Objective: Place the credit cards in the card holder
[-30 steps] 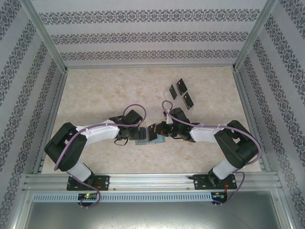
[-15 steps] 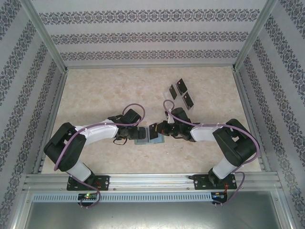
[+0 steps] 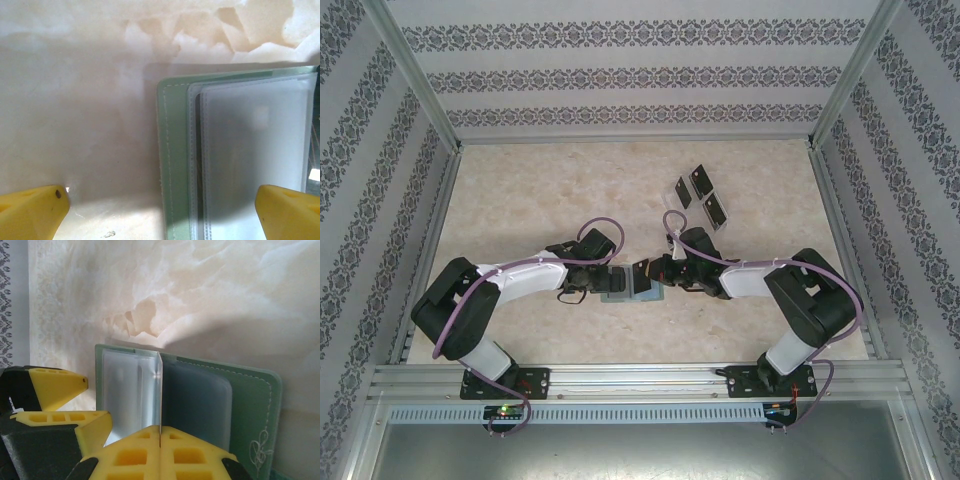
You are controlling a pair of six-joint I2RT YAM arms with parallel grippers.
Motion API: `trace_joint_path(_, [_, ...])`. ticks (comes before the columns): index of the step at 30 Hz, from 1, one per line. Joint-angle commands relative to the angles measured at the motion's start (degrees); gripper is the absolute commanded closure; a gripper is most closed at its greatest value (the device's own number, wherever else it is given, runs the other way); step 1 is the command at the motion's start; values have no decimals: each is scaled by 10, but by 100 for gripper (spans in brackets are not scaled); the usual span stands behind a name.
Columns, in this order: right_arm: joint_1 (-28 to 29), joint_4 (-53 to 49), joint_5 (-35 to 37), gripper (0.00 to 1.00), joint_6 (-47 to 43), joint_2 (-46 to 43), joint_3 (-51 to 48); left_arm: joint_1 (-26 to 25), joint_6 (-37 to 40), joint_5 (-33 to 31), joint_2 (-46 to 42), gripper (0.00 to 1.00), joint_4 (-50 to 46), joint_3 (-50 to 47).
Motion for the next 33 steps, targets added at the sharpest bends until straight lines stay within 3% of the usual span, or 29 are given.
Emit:
trace_joint_path(1, [7,27,-15,100,16,13,-6,27,20,-72,10,0,-37,-27])
trace_joint_path(15, [14,26,-12,100,24,2,-6,27,46,-124,-14,0,-103,-14])
trace_joint_path(33, [42,35,8,100,51,13,16,27,45,-109,-5,0,-87,-24])
